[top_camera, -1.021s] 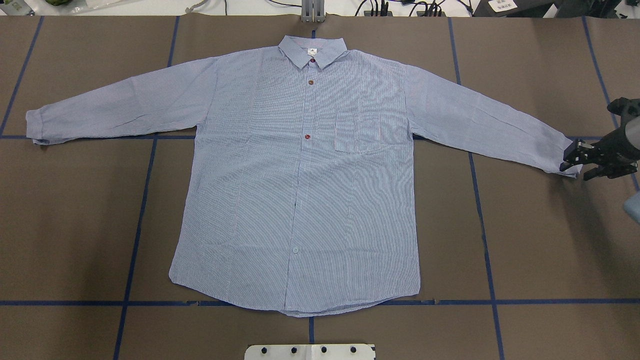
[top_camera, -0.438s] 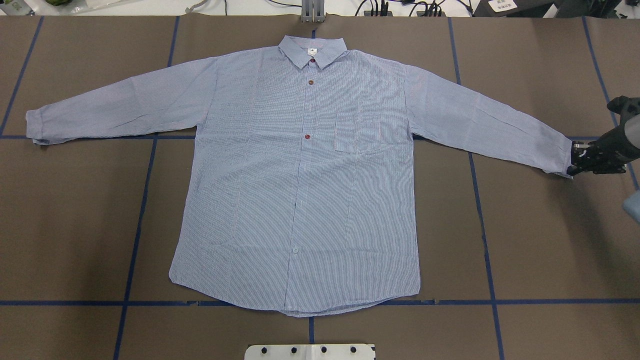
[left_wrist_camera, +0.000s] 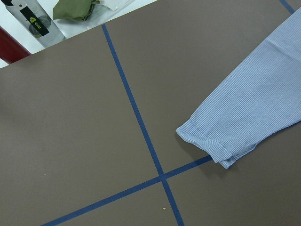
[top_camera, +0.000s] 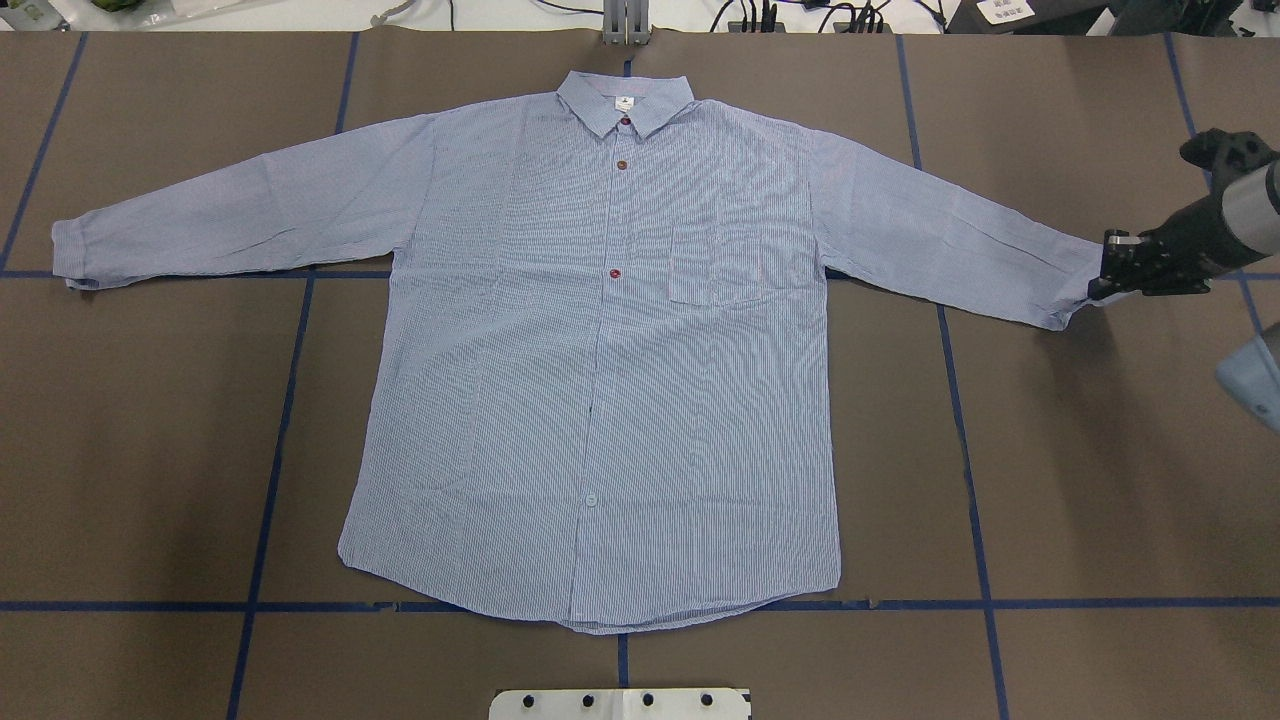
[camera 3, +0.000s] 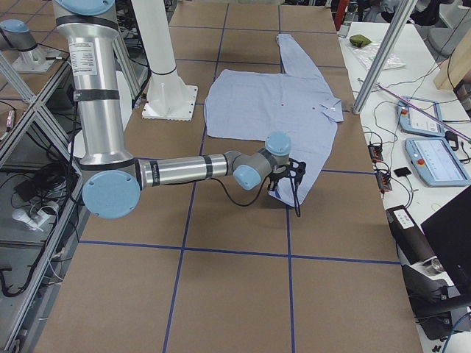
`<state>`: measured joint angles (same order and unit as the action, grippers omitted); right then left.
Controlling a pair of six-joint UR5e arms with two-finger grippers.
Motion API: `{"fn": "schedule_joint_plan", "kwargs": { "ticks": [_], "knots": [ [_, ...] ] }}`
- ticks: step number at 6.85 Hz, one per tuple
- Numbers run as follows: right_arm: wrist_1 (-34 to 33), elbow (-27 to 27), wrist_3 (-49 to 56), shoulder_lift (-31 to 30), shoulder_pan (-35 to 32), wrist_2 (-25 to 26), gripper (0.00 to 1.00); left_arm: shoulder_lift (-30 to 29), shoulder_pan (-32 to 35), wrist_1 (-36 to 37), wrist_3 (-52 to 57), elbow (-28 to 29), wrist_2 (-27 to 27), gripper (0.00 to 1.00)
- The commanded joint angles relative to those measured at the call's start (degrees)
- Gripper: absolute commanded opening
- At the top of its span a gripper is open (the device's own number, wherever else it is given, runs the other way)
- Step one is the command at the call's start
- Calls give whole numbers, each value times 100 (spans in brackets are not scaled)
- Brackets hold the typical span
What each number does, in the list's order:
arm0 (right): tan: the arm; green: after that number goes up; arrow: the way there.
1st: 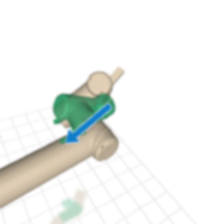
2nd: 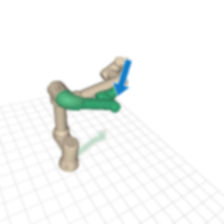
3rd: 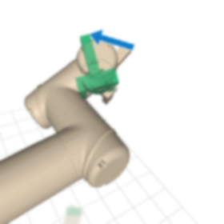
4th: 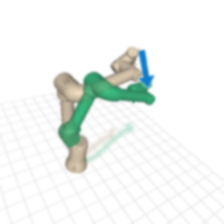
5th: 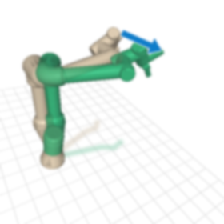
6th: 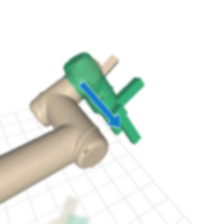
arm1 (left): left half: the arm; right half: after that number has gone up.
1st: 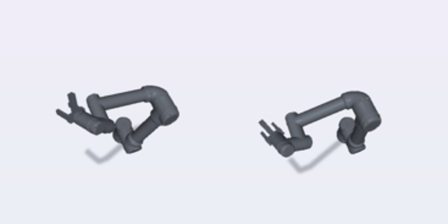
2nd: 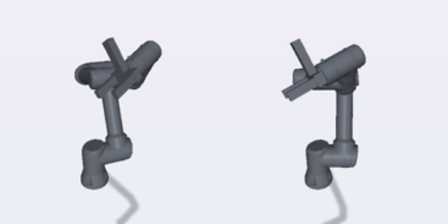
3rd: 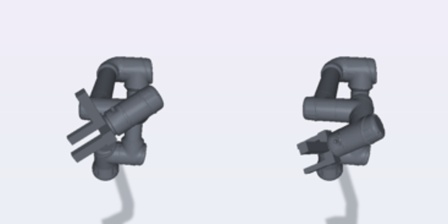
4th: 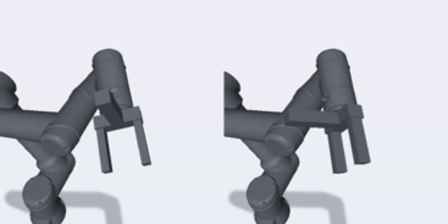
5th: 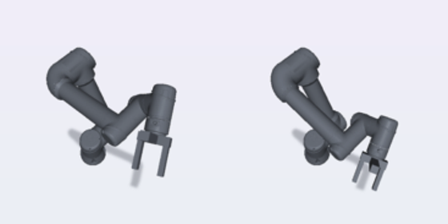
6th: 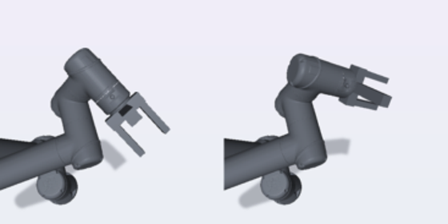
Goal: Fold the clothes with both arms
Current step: 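Carry the sleeve cuff with the right gripper across the shirt toward the collar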
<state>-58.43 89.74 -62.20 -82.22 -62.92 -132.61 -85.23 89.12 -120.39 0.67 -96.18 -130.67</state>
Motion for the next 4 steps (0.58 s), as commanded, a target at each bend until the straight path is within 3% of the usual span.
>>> {"fn": "schedule_joint_plan", "kwargs": {
  "ticks": [1,3,4],
  "knots": [
    [-954,-96,-874,1420,453,77,0,-3,0,-2,3,-6,-3,100],
    [-961,-533,-2097,2486,1287,1014,0,-12,0,-2,-14,-24,-3,100],
    [-934,-1198,-2346,3327,1561,1210,0,-12,0,-2,-15,-24,-3,100]
  ]
}}
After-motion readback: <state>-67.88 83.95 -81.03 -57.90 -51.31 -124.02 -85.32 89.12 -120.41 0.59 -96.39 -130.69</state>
